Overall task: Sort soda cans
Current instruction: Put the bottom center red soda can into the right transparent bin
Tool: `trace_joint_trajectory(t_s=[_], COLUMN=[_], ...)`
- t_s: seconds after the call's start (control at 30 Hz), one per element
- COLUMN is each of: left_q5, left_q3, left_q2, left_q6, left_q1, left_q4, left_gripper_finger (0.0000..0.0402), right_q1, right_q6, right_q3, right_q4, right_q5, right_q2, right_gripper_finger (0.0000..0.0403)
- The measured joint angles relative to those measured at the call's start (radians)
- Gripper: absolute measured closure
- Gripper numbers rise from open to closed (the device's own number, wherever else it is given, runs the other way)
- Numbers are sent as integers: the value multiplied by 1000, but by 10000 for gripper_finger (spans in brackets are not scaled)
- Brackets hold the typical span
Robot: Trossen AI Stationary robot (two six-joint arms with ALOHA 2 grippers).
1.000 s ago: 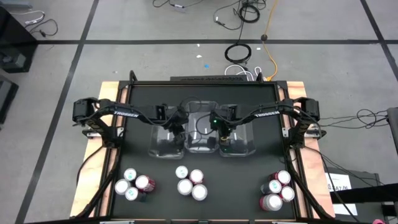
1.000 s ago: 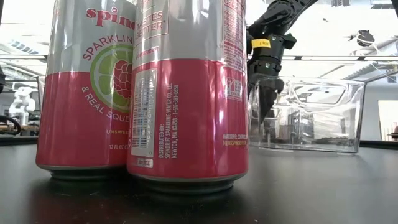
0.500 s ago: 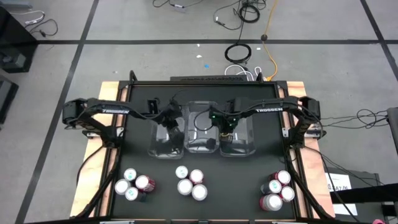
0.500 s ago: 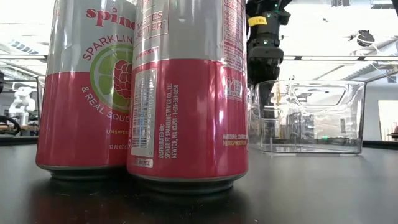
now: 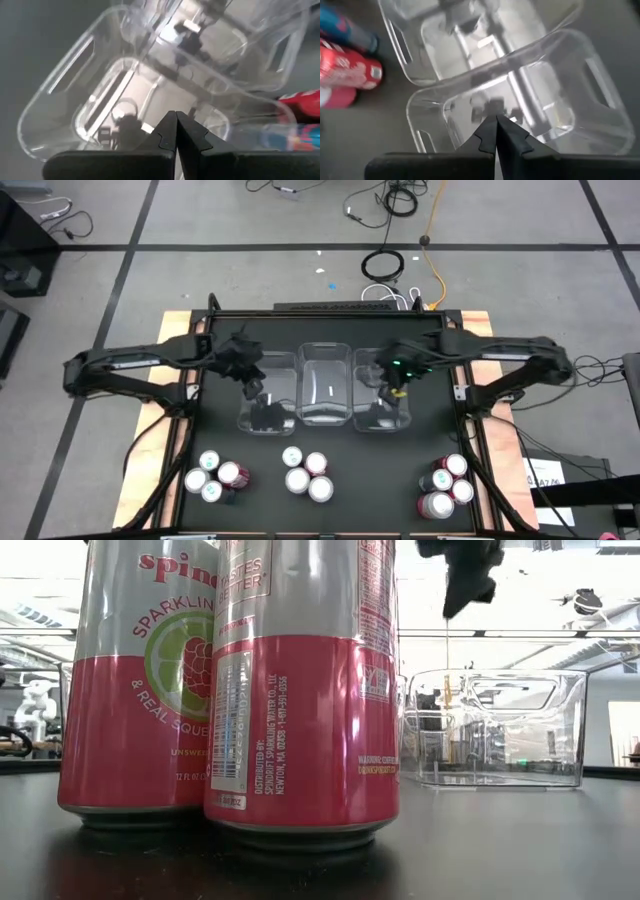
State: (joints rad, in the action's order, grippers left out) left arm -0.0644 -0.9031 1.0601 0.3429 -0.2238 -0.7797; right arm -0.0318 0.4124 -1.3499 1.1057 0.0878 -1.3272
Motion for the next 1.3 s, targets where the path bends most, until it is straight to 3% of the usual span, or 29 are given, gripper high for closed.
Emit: trace_joint_trajectory(t_s=[0.17, 0.4, 0.63, 0.97, 1.3], left_q5=[20, 96, 137, 377, 387], left_q3=[0, 1, 1, 60, 60], left_q2=[-99, -191, -225, -224, -224], left_q6=[41, 69, 120, 202, 203], left_q1=[61, 175, 331, 546, 567], left_q4=[3, 23, 106, 217, 151], left_gripper_finger=[391, 391, 391, 391, 391], right_q1=[101, 227, 352, 486, 547], right_q6=[105, 187, 316, 468, 451], right_q3=[0, 7, 138, 356, 360], right_q4=[2, -3, -66, -325, -361], right_q5=[115, 240, 358, 358, 357], right_q2=[94, 110, 126, 218, 235], right_gripper_finger=[403, 403, 403, 403, 403])
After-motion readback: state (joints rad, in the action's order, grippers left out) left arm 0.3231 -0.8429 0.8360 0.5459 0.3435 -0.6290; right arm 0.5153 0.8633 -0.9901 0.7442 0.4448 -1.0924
